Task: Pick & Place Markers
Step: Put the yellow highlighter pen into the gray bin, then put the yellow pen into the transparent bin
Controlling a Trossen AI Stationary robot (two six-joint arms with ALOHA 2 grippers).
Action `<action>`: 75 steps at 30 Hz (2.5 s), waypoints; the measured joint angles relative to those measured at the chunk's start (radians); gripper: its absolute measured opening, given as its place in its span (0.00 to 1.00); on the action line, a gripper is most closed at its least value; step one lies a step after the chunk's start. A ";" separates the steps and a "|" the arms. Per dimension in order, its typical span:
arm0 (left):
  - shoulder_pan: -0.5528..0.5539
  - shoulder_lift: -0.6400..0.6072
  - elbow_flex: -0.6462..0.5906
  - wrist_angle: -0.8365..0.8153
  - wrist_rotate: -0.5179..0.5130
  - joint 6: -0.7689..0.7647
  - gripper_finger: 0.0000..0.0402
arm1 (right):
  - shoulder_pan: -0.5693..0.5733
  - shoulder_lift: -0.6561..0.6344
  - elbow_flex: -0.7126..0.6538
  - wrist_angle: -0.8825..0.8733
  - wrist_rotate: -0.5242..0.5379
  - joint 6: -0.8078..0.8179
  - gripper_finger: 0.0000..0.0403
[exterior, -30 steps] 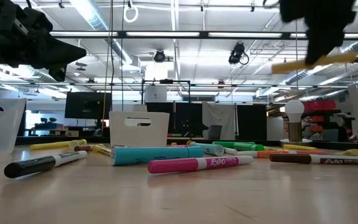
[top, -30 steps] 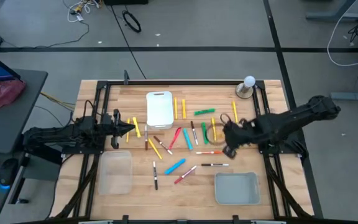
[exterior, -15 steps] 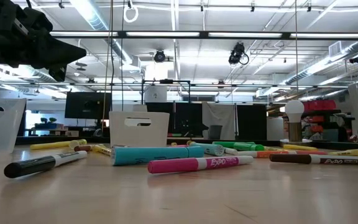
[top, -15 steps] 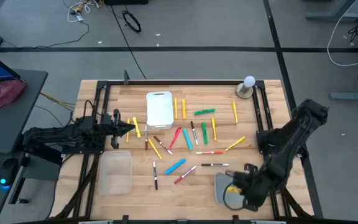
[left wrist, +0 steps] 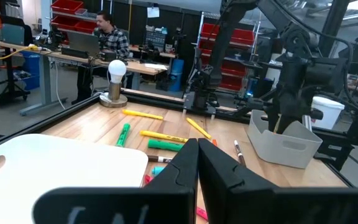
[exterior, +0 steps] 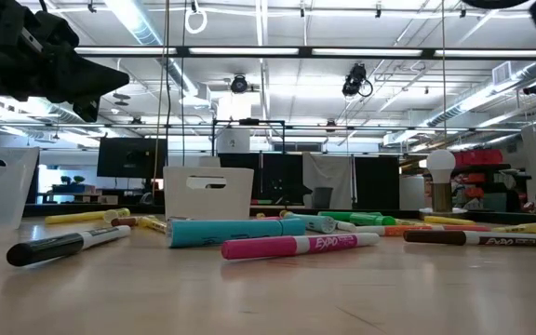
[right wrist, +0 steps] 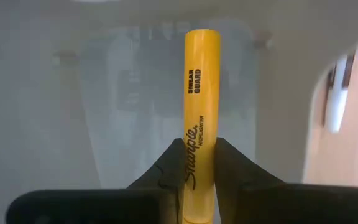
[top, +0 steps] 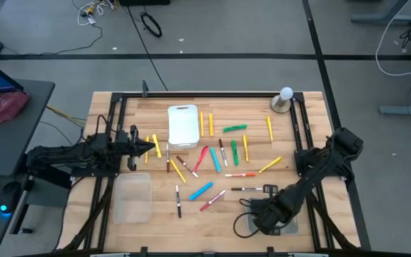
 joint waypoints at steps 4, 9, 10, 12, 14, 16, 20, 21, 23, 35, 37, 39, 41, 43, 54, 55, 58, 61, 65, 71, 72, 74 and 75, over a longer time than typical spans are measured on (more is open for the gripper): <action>0.000 0.000 0.000 0.000 0.000 0.000 0.04 | -0.009 0.000 -0.015 0.017 0.000 -0.012 0.13; 0.000 0.000 0.000 0.000 0.000 0.000 0.04 | -0.008 0.000 -0.082 0.092 -0.004 -0.001 0.14; 0.000 0.000 0.000 0.000 0.000 0.000 0.04 | -0.008 0.000 -0.092 0.098 -0.003 0.008 0.15; 0.000 0.000 0.000 0.000 0.000 0.000 0.04 | -0.008 0.000 -0.107 0.113 -0.003 0.029 0.16; 0.000 0.000 0.000 0.000 0.000 0.000 0.04 | -0.007 0.000 -0.114 0.109 -0.003 0.052 0.18; 0.000 0.000 0.000 0.000 0.000 0.000 0.04 | -0.005 0.000 -0.116 0.108 -0.003 0.070 0.21; 0.000 0.000 0.000 0.000 0.000 0.000 0.04 | -0.003 0.000 -0.116 0.100 -0.018 0.070 0.27; 0.000 0.000 0.000 0.000 0.000 0.000 0.04 | -0.004 -0.001 -0.116 0.097 -0.035 0.070 0.29; 0.000 0.000 0.000 0.000 0.000 0.000 0.04 | -0.004 -0.012 -0.116 0.081 -0.079 0.070 0.33; 0.000 0.000 0.000 0.000 0.000 0.000 0.04 | 0.003 -0.320 -0.116 0.042 -0.067 0.320 0.29; 0.000 0.000 0.000 0.000 0.000 0.000 0.04 | 0.013 -0.382 -0.116 0.088 0.042 0.328 0.26; 0.000 0.000 0.000 0.000 0.000 0.000 0.04 | 0.025 -0.425 -0.116 0.158 0.213 0.272 0.24; 0.000 0.000 0.000 0.001 0.000 0.000 0.04 | 0.037 -0.447 -0.116 0.251 0.408 0.153 0.22; 0.000 0.000 0.000 0.001 0.000 0.000 0.04 | 0.047 -0.446 -0.116 0.360 0.587 0.004 0.21; -0.001 0.000 0.000 0.000 0.023 -0.267 0.04 | -0.015 -0.243 -0.116 0.942 0.802 -0.618 0.19; 0.000 0.000 0.000 0.001 0.020 -0.270 0.04 | -0.024 -0.217 -0.116 0.983 0.802 -0.647 0.19; -0.001 0.000 0.000 0.002 -0.014 -0.307 0.04 | -0.048 -0.148 -0.116 1.076 0.801 -0.703 0.19; -0.011 0.006 0.000 0.076 -0.005 -0.344 0.04 | -0.068 -0.099 -0.116 1.125 0.798 -0.736 0.19; -0.081 0.063 0.000 0.287 0.008 -0.277 0.04 | -0.080 -0.090 -0.116 1.146 0.798 -0.747 0.19; -0.253 0.276 0.023 0.435 -0.181 -0.133 0.04 | -0.080 -0.094 -0.116 1.146 0.791 -0.768 0.19; -0.284 0.326 0.041 0.426 -0.226 -0.129 0.04 | -0.080 -0.094 -0.116 1.145 0.791 -0.768 0.19; -0.344 0.427 0.089 0.417 -0.311 -0.122 0.04 | -0.080 -0.094 -0.116 1.145 0.791 -0.767 0.19; -0.372 0.478 0.117 0.405 -0.352 -0.122 0.04 | -0.080 -0.094 -0.116 1.145 0.791 -0.768 0.19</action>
